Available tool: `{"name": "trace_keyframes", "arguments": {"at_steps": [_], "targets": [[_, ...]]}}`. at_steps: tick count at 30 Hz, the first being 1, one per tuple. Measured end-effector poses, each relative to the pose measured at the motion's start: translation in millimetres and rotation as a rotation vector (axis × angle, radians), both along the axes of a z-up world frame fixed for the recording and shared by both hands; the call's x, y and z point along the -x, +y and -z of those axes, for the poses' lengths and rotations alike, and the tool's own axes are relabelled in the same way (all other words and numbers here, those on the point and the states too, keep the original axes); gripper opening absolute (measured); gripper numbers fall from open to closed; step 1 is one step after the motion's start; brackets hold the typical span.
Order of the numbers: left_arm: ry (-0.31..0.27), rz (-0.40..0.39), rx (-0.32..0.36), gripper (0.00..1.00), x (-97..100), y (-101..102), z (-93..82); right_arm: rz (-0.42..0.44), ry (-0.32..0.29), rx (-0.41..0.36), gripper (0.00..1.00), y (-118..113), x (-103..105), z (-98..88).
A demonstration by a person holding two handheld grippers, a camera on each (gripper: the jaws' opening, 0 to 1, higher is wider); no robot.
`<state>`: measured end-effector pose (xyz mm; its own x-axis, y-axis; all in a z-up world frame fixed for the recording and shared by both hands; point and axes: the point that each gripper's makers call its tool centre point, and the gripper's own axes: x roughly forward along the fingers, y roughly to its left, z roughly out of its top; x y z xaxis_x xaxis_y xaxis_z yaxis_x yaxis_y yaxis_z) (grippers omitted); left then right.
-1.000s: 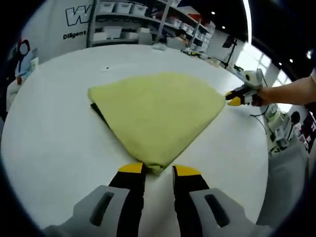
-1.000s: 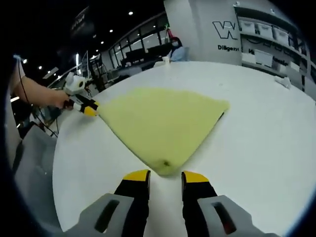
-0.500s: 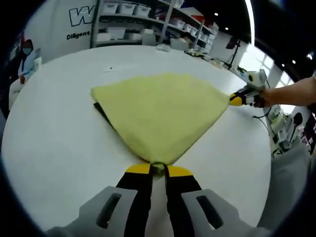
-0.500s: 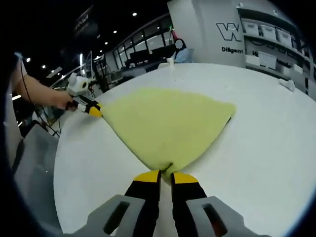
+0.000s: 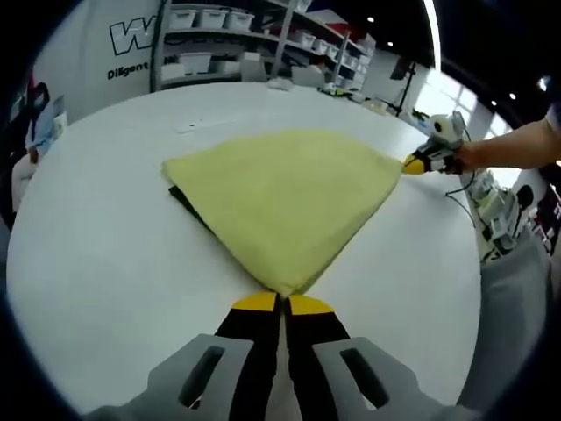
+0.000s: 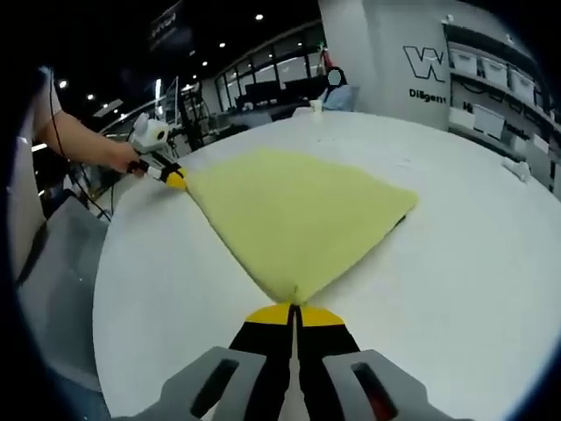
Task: Fold the garment on the visible template until the final outline fits inside the template.
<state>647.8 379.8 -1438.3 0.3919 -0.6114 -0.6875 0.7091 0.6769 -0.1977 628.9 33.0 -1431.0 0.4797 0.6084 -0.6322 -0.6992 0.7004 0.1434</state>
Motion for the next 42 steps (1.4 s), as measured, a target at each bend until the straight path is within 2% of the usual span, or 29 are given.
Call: {"name": "trace_keyframes", "arguments": {"at_steps": [5,6,9,13,15,16,19,22,23,25,26,29,32,36,42], "targets": [[-0.007,0.017,-0.006,0.0,0.2,1,-0.3,-0.031,-0.001,0.028,0.0,-5,5,0.2],[-0.009,0.019,-0.008,0.0,0.1,1,-0.2,-0.05,-0.003,0.06,0.0,-7,7,2.4],[-0.007,0.021,-0.011,0.01,0.3,2,0.4,-0.056,0.011,0.079,0.0,-10,9,6.2],[0.006,0.023,-0.009,0.01,2.5,2,1.4,-0.025,0.018,0.003,0.0,0,9,-2.3],[0.015,0.02,-0.012,0.02,2.9,3,2.7,-0.018,0.04,-0.016,0.19,6,9,-0.9],[0.018,0.017,-0.014,0.05,2.9,3,3.4,-0.021,0.039,-0.014,0.22,7,9,-0.5],[0.022,0.008,0.0,0.09,2.5,2,2.6,-0.027,0.052,-0.023,0.15,17,5,2.9],[0.018,0.011,0.003,0.06,1.7,-1,1.0,-0.03,0.055,-0.018,0.14,24,2,5.6],[0.017,0.014,0.005,0.02,1.5,-1,1.1,-0.036,0.053,-0.021,0.09,26,1,5.2],[0.014,0.019,0.0,0.01,1.2,0,1.5,-0.074,0.052,-0.008,0.0,28,6,5.9],[0.012,0.022,0.001,0.01,1.5,2,1.3,-0.077,0.061,-0.026,0.0,29,9,4.4],[0.001,0.031,-0.01,0.0,2.9,8,1.2,-0.102,0.058,0.006,0.0,21,14,6.2],[-0.006,0.047,-0.027,0.0,6.9,14,3.3,-0.104,0.058,0.0,0.0,16,22,3.0],[-0.009,0.089,-0.039,0.0,19.1,15,4.4,-0.149,0.067,0.009,0.0,23,40,4.6],[-0.023,0.128,-0.052,0.0,32.9,17,4.0,-0.148,0.066,0.018,0.0,23,55,8.0]]}}
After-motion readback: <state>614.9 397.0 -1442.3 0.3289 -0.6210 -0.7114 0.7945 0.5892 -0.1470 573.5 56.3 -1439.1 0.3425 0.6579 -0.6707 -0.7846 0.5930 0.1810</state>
